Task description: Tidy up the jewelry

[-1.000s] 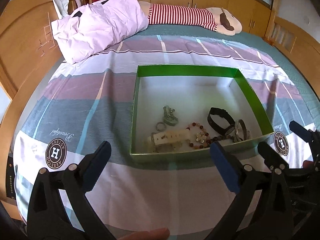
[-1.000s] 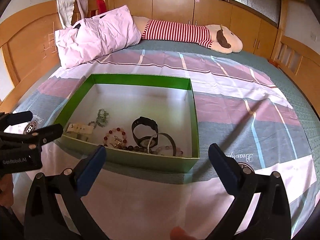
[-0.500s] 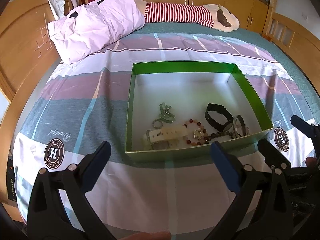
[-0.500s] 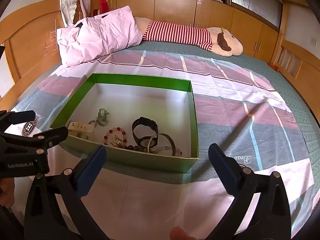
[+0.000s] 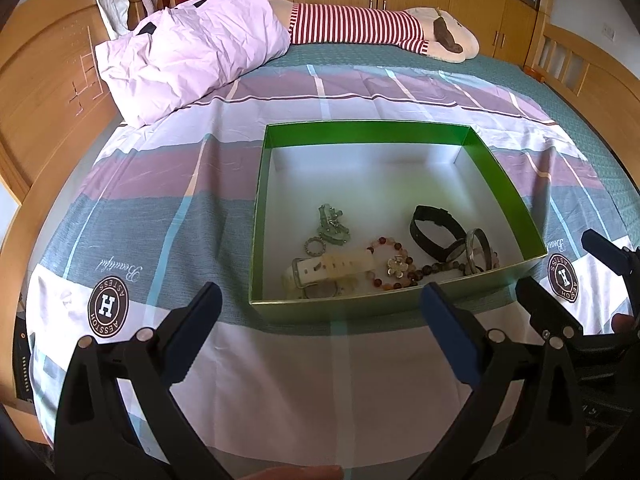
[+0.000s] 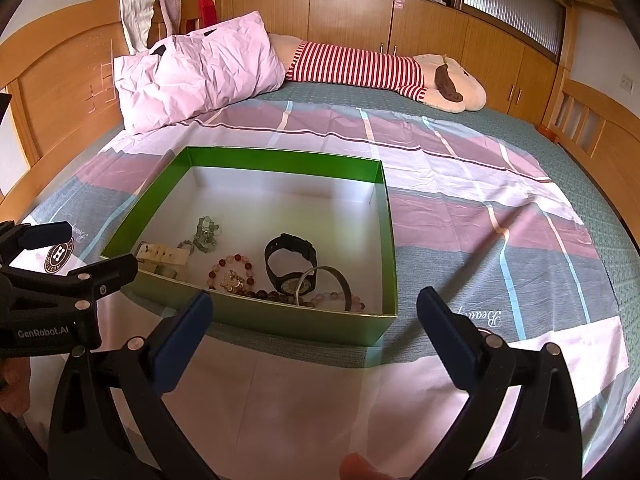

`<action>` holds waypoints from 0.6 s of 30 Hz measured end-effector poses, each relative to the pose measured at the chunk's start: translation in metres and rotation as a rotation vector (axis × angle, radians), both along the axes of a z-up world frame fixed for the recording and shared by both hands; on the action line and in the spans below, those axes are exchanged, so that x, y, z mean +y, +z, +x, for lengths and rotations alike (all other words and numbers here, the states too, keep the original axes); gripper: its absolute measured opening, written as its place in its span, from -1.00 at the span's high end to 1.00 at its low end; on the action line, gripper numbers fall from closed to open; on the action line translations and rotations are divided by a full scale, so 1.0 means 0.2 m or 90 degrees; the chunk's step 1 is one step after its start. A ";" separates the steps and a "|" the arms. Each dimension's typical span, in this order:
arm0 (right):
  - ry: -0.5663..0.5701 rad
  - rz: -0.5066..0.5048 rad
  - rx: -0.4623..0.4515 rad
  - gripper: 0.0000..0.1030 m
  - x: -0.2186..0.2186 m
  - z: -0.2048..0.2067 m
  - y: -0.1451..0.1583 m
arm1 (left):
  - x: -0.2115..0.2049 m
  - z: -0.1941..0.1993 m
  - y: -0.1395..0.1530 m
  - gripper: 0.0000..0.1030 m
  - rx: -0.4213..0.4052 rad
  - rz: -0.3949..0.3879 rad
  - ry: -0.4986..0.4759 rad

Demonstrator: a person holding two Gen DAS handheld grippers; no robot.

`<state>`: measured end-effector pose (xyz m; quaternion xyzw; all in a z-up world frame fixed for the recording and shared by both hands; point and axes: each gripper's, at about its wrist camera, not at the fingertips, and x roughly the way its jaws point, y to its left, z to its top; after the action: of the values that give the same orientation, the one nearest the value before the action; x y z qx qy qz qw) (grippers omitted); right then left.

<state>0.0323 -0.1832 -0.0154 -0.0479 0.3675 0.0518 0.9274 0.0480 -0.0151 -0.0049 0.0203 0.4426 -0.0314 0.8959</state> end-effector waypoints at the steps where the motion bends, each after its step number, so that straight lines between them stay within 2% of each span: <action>1: -0.001 0.000 0.000 -0.97 0.00 0.00 0.00 | 0.00 0.00 0.00 -0.96 0.000 0.000 0.000; 18: 0.000 -0.001 0.001 -0.97 0.00 0.00 0.00 | -0.01 0.00 -0.01 -0.96 0.004 0.006 -0.002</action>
<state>0.0317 -0.1827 -0.0154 -0.0486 0.3682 0.0512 0.9271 0.0481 -0.0167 -0.0065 0.0249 0.4459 -0.0306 0.8942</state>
